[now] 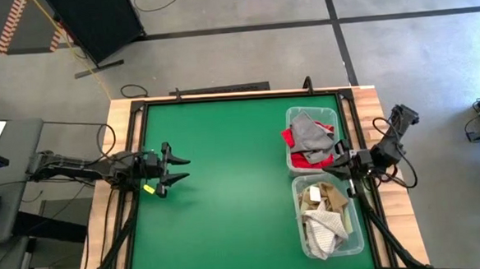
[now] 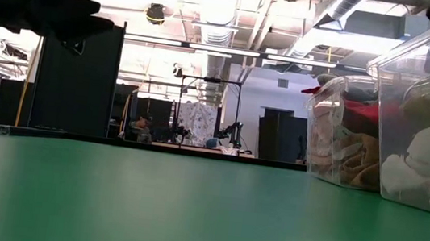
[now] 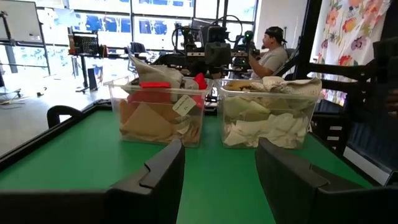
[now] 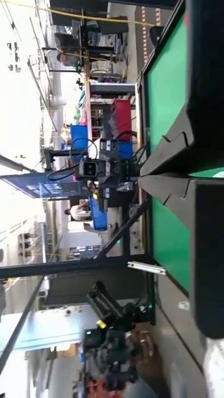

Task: Sort towels by color in basket
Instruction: Return to Home Position

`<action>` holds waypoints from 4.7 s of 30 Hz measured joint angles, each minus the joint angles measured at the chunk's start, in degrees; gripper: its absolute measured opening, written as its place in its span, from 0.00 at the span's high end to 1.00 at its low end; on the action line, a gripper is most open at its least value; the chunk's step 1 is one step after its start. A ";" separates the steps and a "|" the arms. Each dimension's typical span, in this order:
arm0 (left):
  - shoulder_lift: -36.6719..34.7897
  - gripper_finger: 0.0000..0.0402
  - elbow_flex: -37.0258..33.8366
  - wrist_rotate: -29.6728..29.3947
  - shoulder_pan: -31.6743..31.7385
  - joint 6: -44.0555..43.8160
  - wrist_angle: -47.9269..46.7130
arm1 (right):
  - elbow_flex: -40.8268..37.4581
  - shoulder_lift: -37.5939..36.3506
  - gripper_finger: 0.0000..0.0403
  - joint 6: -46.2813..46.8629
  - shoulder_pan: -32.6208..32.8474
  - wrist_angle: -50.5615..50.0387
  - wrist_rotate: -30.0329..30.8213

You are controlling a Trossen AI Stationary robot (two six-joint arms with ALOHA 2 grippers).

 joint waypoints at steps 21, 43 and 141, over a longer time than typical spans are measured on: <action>0.04 0.54 2.52 0.01 0.00 0.09 -7.60 | -0.09 0.00 0.92 0.19 -0.96 -11.43 -0.22; 0.04 0.54 2.85 0.17 0.02 -0.07 -24.94 | -0.15 0.00 0.92 0.02 -0.96 -13.48 -0.24; 0.04 0.54 2.72 0.02 0.02 -0.07 -23.70 | -0.20 0.00 0.92 0.09 -0.95 -13.65 -0.28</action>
